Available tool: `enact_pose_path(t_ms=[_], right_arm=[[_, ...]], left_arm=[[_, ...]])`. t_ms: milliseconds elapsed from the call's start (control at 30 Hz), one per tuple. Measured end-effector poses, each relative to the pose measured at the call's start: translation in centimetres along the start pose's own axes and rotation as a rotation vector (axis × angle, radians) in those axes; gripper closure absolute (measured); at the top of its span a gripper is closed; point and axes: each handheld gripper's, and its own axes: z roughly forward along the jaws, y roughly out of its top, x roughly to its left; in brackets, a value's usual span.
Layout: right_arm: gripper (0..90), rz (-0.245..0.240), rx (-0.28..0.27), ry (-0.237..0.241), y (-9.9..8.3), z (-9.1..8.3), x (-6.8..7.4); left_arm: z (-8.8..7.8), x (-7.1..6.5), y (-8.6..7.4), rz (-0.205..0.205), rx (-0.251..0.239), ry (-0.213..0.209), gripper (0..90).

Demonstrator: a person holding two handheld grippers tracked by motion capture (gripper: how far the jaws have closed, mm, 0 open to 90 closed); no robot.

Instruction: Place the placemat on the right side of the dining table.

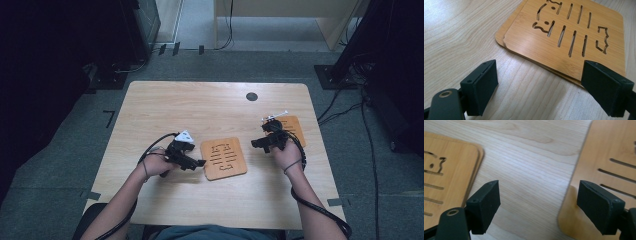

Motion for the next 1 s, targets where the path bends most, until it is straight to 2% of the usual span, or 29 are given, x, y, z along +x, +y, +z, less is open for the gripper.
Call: enact_pose_path(t_ms=[267, 533, 1000], right_arm=[[19.0, -0.033, -0.001, 0.025, 0.0, 0.1, 1.5], [19.1, -0.036, -0.002, 0.052, -0.2, 0.4, 2.5], [19.0, -0.106, 0.01, 0.081, -0.2, 1.3, 4.6]], left_arm=[[0.0, 0.0, 0.0, 0.0, -0.004, 0.001, 13.0], [0.1, 0.0, 0.0, 0.003, -0.008, 0.003, 12.9], [0.3, -0.1, 0.0, 0.016, -0.015, 0.007, 12.9]])
